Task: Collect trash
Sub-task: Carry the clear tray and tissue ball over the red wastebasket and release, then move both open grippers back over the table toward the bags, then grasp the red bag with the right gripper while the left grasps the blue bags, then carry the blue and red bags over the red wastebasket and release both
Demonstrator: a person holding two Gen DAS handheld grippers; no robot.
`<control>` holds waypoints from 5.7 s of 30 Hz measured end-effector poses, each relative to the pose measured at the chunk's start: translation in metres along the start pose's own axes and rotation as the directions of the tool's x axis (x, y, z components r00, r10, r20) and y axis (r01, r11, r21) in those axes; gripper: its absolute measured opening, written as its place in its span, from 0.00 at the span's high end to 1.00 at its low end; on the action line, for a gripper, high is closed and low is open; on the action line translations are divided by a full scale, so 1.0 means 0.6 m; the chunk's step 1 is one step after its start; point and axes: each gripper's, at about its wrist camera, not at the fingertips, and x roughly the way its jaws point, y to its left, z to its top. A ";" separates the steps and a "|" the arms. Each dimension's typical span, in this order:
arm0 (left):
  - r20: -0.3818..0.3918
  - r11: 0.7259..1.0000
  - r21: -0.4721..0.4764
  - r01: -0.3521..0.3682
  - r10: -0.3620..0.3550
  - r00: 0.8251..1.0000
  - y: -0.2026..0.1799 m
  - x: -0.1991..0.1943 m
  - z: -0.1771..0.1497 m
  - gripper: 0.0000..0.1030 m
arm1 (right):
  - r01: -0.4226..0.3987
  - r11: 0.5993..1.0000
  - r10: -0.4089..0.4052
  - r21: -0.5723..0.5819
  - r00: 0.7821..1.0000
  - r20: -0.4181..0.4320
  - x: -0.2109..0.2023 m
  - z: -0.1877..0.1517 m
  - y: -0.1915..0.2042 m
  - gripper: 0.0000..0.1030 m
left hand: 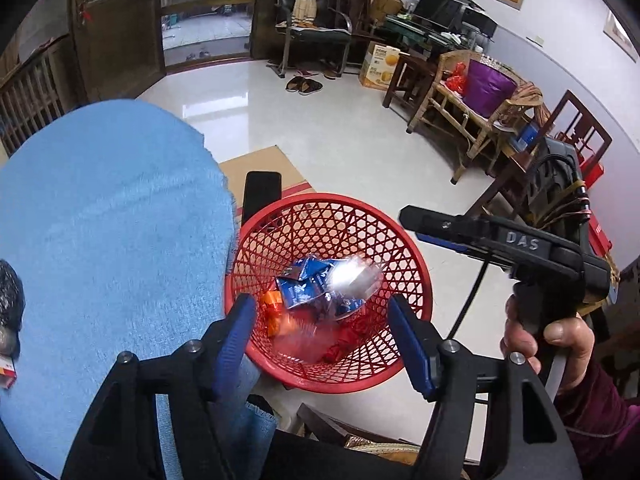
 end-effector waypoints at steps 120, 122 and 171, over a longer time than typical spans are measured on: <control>0.347 0.838 -0.419 -0.350 0.504 0.791 0.304 -0.404 -0.221 0.59 | -0.159 0.765 0.113 -0.624 0.987 -0.113 0.107 -0.172 0.539 0.57; 0.363 0.851 -0.396 -0.344 0.489 0.793 0.284 -0.405 -0.211 0.59 | -0.152 0.769 0.116 -0.620 0.988 -0.099 0.093 -0.168 0.531 0.57; 0.328 0.943 -0.171 -0.284 0.326 0.886 0.149 -0.314 -0.107 0.59 | -0.075 0.852 0.120 -0.519 0.991 0.053 -0.023 -0.089 0.374 0.57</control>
